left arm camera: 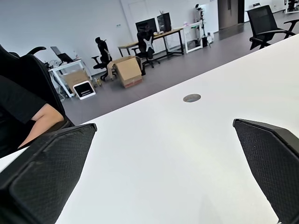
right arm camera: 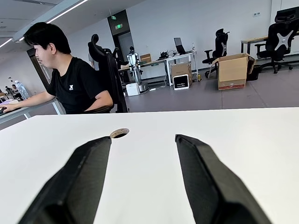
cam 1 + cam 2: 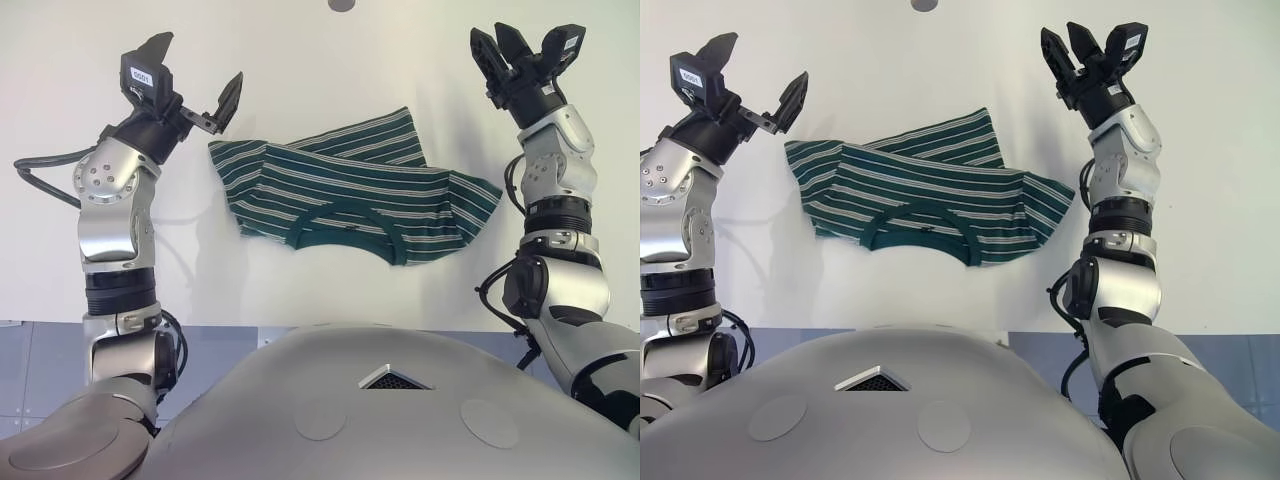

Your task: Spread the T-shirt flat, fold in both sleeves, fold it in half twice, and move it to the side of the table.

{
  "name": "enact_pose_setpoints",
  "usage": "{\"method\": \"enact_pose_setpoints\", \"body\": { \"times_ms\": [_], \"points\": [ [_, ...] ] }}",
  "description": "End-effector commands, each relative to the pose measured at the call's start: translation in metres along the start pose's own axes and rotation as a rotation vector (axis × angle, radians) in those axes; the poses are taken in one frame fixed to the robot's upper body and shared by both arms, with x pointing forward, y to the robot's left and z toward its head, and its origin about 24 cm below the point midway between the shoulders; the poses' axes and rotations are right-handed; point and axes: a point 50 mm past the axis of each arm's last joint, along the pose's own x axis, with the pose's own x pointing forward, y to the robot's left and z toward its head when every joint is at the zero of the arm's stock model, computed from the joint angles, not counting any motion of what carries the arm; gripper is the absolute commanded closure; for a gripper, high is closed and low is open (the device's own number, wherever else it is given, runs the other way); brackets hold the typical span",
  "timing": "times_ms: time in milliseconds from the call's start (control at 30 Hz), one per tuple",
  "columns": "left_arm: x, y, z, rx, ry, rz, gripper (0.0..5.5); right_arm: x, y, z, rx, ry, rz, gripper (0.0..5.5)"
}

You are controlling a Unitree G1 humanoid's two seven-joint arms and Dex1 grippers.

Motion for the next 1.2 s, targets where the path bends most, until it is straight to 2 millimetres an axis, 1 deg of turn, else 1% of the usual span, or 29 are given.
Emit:
{"method": "enact_pose_setpoints", "body": {
  "times_ms": [33,233,367,833,1200],
  "points": [
    [-0.0018,0.0067,0.0029,0.025,0.004,0.008,0.12,-0.0027,-0.0011,0.0032,-0.015,0.010,0.012,2.93],
    [-0.0035,0.0043,0.0039,0.039,0.008,-0.011,0.12,-0.0014,0.0023,0.0028,-0.018,0.017,0.033,2.93],
    [-0.0066,0.0064,0.0042,0.051,0.017,-0.014,0.12,0.0000,0.0029,0.0044,-0.021,0.017,0.046,2.93],
    [-0.0066,0.0042,0.0056,0.068,0.025,-0.051,0.12,0.0027,0.0055,0.0027,-0.027,0.022,0.059,2.93],
    [-0.0080,0.0011,0.0013,0.088,0.053,-0.073,0.12,0.0034,0.0063,0.0025,-0.026,0.016,0.063,2.93]
  ]
}}
